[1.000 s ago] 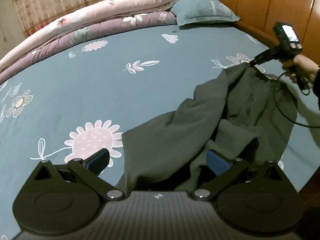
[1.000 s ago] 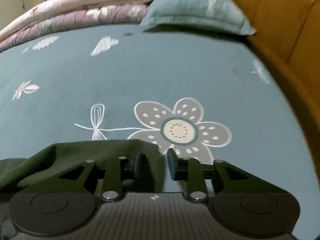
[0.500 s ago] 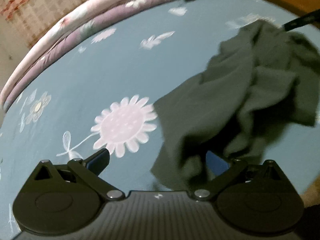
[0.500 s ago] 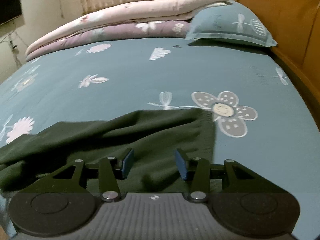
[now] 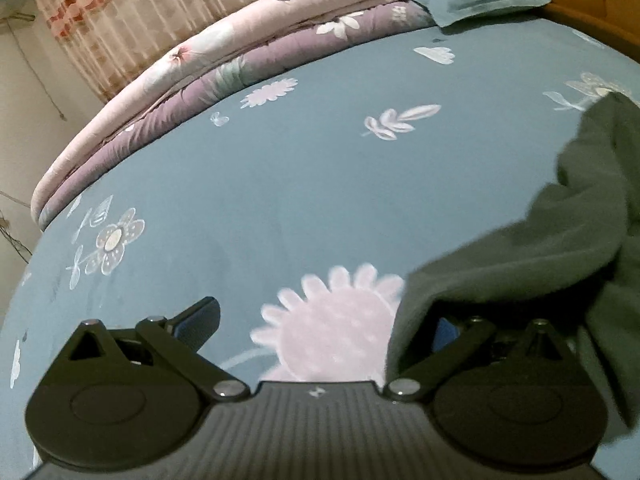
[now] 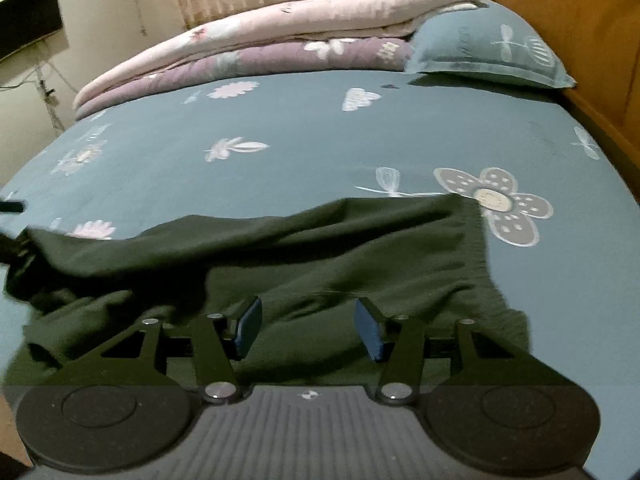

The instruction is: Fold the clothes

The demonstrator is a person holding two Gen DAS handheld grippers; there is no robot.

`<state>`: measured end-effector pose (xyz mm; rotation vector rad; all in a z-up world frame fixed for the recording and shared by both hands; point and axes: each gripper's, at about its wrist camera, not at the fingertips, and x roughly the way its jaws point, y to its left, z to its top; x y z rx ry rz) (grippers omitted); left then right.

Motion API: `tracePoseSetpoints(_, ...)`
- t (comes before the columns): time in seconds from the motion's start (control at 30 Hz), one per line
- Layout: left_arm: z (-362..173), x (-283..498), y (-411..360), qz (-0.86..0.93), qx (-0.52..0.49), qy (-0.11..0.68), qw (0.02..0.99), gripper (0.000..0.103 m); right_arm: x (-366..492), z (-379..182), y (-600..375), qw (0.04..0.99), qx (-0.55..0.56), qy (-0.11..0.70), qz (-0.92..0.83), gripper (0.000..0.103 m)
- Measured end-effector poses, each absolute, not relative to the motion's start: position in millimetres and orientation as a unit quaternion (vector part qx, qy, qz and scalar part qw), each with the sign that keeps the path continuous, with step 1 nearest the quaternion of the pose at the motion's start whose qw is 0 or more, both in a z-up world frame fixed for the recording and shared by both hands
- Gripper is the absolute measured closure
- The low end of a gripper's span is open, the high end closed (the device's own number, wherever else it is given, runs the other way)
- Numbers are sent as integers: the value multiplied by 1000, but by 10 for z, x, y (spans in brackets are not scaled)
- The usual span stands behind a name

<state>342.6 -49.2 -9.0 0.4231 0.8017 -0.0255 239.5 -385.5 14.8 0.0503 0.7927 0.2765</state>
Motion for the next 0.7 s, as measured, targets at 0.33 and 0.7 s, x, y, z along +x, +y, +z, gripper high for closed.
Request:
tracePoseSetpoints(0.33, -289, 4255, -123, -29, 217, 380, 899, 1, 2223, 246, -3100, 910, -8, 385, 153, 42)
tracePoseSetpoints(0.7, -562, 5038, 99, -76, 222, 390, 890, 1, 2068, 309, -2543, 908, -16, 410, 87, 41)
